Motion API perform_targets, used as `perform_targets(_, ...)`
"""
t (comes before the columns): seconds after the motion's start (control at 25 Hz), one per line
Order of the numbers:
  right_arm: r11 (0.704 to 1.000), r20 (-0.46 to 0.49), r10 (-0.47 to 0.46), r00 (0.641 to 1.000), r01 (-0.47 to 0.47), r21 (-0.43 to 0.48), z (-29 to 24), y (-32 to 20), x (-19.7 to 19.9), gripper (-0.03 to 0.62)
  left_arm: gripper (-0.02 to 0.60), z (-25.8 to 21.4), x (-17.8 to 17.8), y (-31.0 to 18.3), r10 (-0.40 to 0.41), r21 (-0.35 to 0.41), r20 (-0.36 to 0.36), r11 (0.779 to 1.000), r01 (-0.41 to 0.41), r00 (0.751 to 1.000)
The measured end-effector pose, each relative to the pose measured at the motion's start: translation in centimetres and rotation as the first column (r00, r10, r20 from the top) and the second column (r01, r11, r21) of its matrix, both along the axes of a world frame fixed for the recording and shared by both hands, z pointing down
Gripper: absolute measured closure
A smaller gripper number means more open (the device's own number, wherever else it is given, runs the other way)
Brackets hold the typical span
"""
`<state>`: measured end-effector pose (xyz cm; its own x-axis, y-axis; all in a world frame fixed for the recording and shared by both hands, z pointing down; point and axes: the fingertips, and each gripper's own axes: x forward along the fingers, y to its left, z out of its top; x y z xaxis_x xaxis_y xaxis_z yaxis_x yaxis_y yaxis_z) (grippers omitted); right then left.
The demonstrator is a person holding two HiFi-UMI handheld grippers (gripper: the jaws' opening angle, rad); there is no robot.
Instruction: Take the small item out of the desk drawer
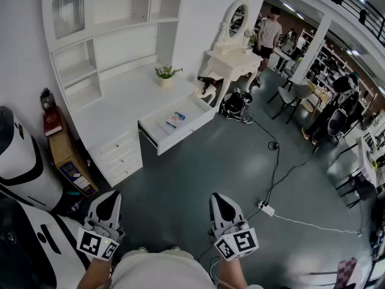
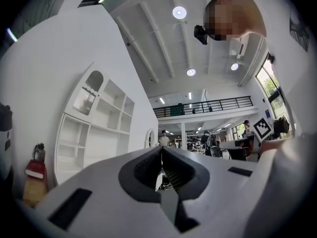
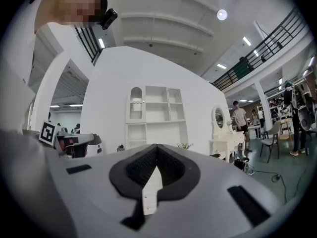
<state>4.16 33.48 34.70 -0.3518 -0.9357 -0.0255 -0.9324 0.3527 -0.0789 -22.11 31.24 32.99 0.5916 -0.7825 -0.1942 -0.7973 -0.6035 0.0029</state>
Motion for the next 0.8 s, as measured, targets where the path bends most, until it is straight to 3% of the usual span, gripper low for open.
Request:
perform_targets(0.52, 1.000, -0.026, -0.004, 1.000, 0.004, -0.017, 0.5, -0.5, 0.3, 0.585, 0.565, 0.6, 1.3, -1.1, 0.017, -0.023, 0.001, 1.000, -0.017, 1.000)
perform_targets(0.8, 0.999, 0.005, -0.047, 0.999, 0.047, -0.012, 0.5, -0.4, 0.3, 0.585, 0.563, 0.6, 1.6, -1.4, 0.007, -0.011, -0.004, 1.000, -0.007, 1.000)
